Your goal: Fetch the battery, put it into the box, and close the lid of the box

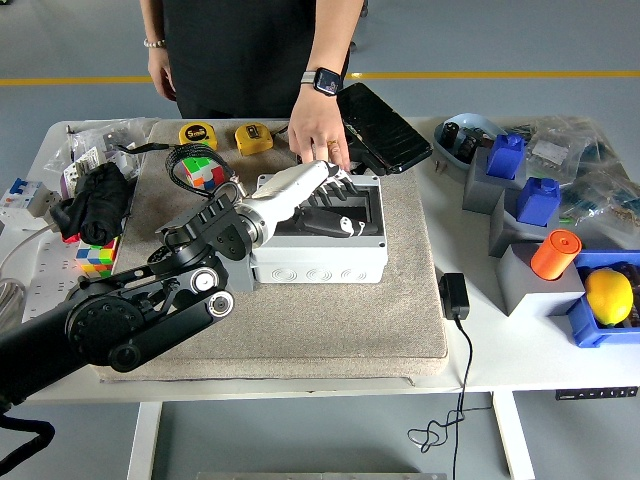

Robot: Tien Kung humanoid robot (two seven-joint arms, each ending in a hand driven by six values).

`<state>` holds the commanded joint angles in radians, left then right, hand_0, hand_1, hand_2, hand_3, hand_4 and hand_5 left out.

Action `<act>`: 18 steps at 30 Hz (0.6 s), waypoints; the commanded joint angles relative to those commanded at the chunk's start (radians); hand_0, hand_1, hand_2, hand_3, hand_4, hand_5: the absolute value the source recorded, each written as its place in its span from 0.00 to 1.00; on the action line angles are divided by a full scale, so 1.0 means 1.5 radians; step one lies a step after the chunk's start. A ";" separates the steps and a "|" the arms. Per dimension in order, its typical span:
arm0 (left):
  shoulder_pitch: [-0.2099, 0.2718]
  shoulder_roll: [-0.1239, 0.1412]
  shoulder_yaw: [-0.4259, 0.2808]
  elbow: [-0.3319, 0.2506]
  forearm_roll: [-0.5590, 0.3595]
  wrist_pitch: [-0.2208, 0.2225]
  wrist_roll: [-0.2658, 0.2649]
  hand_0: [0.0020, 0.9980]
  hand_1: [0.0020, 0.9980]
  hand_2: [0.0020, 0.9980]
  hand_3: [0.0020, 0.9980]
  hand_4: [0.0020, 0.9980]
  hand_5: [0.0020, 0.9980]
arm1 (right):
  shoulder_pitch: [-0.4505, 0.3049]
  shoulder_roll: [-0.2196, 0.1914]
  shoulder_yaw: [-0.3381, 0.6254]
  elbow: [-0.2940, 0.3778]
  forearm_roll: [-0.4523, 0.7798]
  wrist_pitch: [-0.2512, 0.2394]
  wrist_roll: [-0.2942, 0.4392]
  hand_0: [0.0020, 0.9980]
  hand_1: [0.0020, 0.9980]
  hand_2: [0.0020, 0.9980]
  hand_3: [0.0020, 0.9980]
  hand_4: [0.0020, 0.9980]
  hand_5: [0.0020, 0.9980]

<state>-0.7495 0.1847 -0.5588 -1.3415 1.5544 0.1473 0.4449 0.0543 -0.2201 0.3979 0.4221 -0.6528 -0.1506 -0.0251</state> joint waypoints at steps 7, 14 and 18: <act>0.010 0.005 -0.016 -0.021 -0.017 0.020 -0.030 0.48 0.57 0.64 0.65 0.98 0.57 | 0.001 0.000 0.004 0.004 -0.004 0.000 0.000 0.59 0.60 0.56 0.55 0.92 0.43; 0.041 0.010 -0.075 -0.051 -0.073 0.106 -0.132 0.48 0.56 0.63 0.63 0.98 0.56 | 0.001 0.000 0.003 0.002 -0.004 0.000 0.000 0.59 0.60 0.56 0.55 0.92 0.43; 0.069 0.010 -0.119 -0.052 -0.154 0.165 -0.219 0.48 0.57 0.61 0.60 0.97 0.54 | 0.001 0.001 0.001 0.001 -0.003 0.000 0.000 0.59 0.60 0.56 0.55 0.92 0.43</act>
<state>-0.6453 0.2002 -0.7371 -1.4188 1.3236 0.3946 0.1162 0.0564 -0.2188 0.3989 0.4229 -0.6569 -0.1504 -0.0250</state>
